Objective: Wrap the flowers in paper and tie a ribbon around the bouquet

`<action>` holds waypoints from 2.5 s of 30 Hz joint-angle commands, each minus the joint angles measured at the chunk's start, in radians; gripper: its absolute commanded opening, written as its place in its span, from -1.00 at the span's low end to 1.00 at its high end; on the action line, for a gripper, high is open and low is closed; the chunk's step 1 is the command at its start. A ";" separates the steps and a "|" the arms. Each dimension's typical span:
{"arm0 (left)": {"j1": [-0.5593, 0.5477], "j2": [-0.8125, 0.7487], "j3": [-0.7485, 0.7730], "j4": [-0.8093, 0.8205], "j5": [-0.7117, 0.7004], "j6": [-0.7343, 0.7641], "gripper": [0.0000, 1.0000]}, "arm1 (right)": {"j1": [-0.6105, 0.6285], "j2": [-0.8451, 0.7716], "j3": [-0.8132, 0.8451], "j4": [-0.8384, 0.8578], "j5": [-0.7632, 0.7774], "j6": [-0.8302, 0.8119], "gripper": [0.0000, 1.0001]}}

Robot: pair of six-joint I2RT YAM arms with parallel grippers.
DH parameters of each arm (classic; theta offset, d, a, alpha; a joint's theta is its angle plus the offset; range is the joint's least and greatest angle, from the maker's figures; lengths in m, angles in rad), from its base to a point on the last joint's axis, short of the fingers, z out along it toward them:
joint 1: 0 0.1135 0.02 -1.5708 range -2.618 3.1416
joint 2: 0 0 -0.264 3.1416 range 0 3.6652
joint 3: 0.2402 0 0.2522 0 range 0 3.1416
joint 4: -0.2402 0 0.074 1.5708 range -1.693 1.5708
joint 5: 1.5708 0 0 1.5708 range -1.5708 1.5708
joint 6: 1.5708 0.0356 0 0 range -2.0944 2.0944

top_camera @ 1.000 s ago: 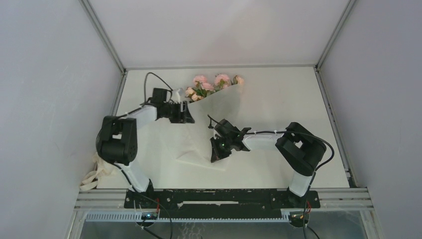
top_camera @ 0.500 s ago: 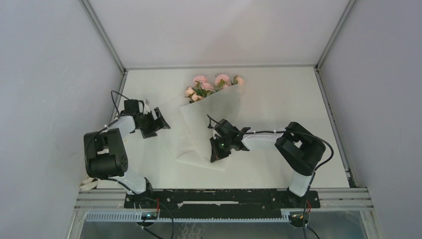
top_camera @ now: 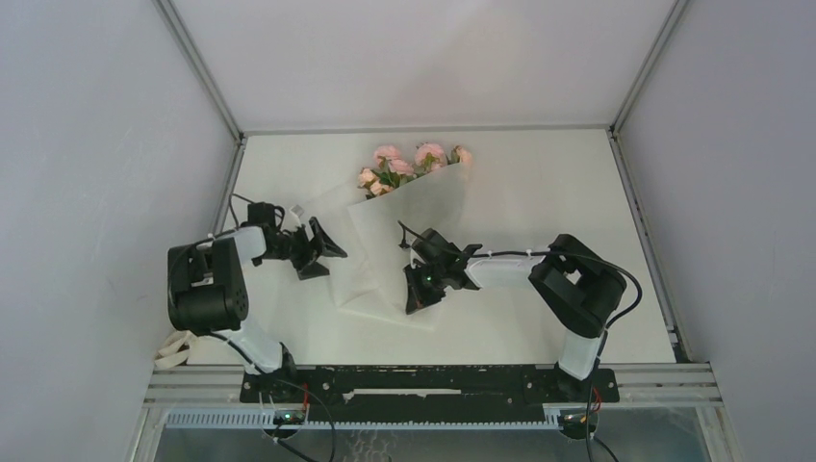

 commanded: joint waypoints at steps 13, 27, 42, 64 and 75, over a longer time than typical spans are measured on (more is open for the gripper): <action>-0.027 -0.149 -0.288 0.310 0.090 -0.199 0.09 | -0.009 0.034 0.029 -0.017 0.014 -0.018 -1.00; -0.164 -0.256 -0.148 0.182 0.029 -0.044 -1.00 | -0.036 0.064 0.029 -0.006 0.010 0.007 -1.00; -0.674 -0.135 0.202 -0.017 -0.102 0.339 -1.00 | -0.150 0.090 -0.089 0.337 -0.155 0.195 -1.00; -0.838 0.055 0.196 -0.011 -0.304 0.572 -1.00 | -0.404 -0.290 -0.208 0.186 0.126 0.279 -0.64; -0.784 -0.007 0.280 -0.088 -0.212 0.500 -1.00 | -0.244 -0.018 -0.055 0.397 -0.215 0.239 -0.79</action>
